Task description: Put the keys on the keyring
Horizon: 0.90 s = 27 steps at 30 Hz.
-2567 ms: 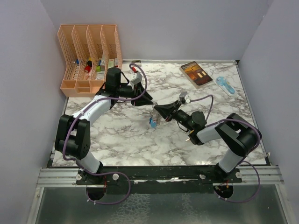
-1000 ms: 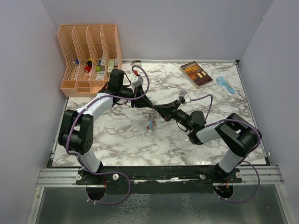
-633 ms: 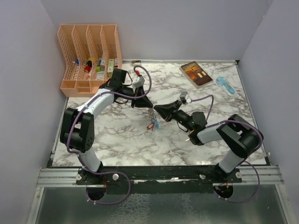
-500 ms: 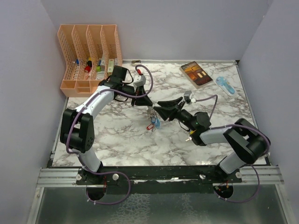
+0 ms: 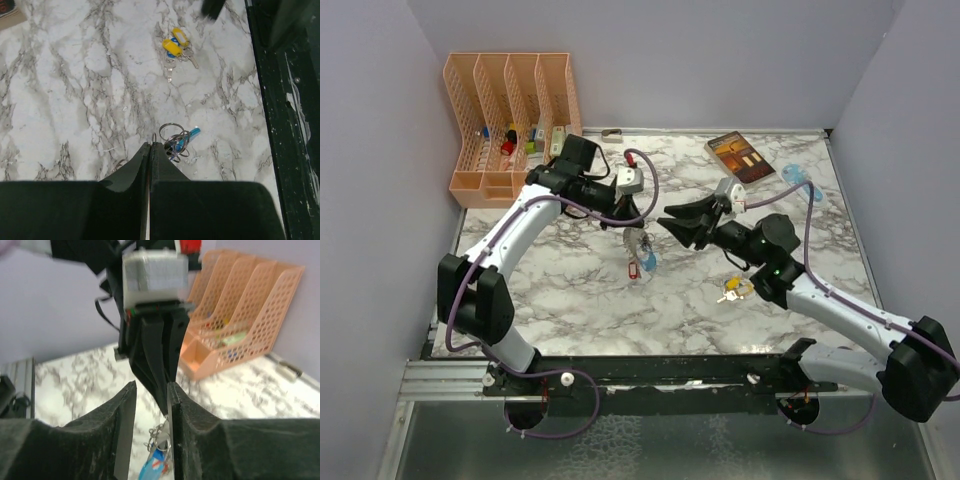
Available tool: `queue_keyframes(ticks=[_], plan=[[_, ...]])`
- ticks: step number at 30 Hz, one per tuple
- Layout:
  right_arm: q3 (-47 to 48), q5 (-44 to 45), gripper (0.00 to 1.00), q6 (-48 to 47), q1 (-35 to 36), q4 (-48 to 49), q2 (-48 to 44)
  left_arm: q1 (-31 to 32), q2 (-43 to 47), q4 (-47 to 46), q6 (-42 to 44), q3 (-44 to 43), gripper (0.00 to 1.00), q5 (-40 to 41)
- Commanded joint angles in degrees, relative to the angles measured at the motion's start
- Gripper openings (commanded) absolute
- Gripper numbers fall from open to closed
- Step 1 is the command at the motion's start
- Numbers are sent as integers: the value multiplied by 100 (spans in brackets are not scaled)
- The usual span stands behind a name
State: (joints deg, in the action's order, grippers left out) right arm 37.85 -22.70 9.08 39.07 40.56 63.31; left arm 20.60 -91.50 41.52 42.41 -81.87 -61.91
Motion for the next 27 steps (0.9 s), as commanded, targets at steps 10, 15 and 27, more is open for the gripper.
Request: queue_keyframes(ticks=[10, 15, 27], plan=[[-289, -643, 23, -828, 39, -1586, -19, 612, 46, 1301, 1191, -366, 0, 153], [-245, -818, 23, -809, 39, -1714, 142, 613, 27, 1324, 1208, -395, 0, 90], [-279, -997, 24, -643, 39, -1262, 439, 612, 27, 1419, 1311, -418, 0, -432]])
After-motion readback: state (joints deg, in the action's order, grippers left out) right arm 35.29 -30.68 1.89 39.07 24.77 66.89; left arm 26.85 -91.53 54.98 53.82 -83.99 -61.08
